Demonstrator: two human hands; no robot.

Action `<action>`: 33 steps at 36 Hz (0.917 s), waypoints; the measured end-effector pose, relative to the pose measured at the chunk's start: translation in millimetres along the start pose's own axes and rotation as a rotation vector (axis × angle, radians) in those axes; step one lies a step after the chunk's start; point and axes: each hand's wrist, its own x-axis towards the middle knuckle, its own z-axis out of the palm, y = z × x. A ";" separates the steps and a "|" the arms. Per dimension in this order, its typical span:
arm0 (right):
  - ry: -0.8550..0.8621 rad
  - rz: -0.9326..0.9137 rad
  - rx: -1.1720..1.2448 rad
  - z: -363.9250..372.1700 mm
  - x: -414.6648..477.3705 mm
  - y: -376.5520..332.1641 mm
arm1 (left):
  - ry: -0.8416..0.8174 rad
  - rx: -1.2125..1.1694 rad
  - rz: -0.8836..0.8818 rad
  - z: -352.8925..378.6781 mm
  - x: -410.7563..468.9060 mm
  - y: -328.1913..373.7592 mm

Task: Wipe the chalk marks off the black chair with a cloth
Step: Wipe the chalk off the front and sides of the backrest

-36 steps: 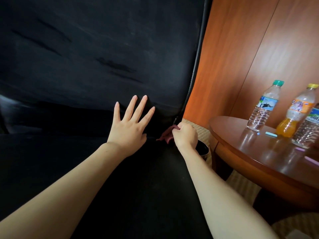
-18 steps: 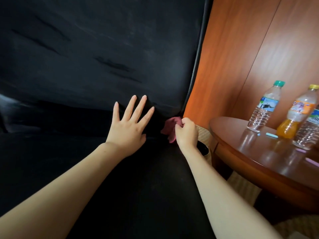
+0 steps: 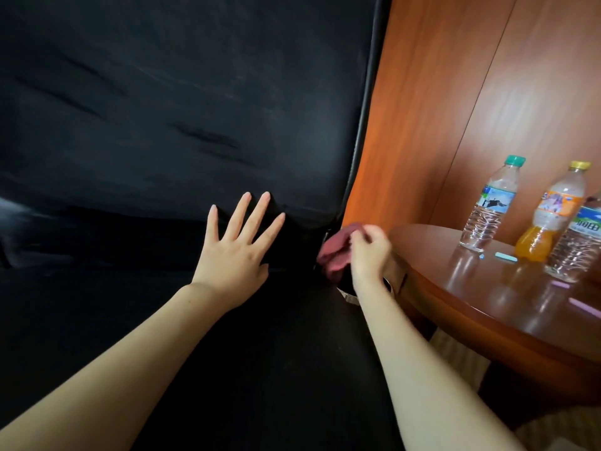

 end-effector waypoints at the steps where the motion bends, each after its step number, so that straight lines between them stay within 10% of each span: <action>1: 0.126 -0.010 0.059 -4.1 5.8 -8.5 | 0.002 -0.001 0.003 0.0 0.0 0.1; 9: 0.181 0.046 -0.100 -18.7 10.0 -3.1 | -0.033 -0.007 0.006 -2.0 0.3 1.0; 16: -0.566 0.149 -0.356 -11.0 -16.4 21.0 | 0.004 -0.011 0.022 -1.7 0.5 2.2; 22: -0.759 0.444 -0.229 -23.2 -16.2 15.8 | 0.037 -0.017 0.044 -1.7 1.0 3.5; 33: -0.522 -0.060 -0.782 -12.4 -22.8 18.3 | 0.024 -0.056 0.066 -6.3 -1.7 6.2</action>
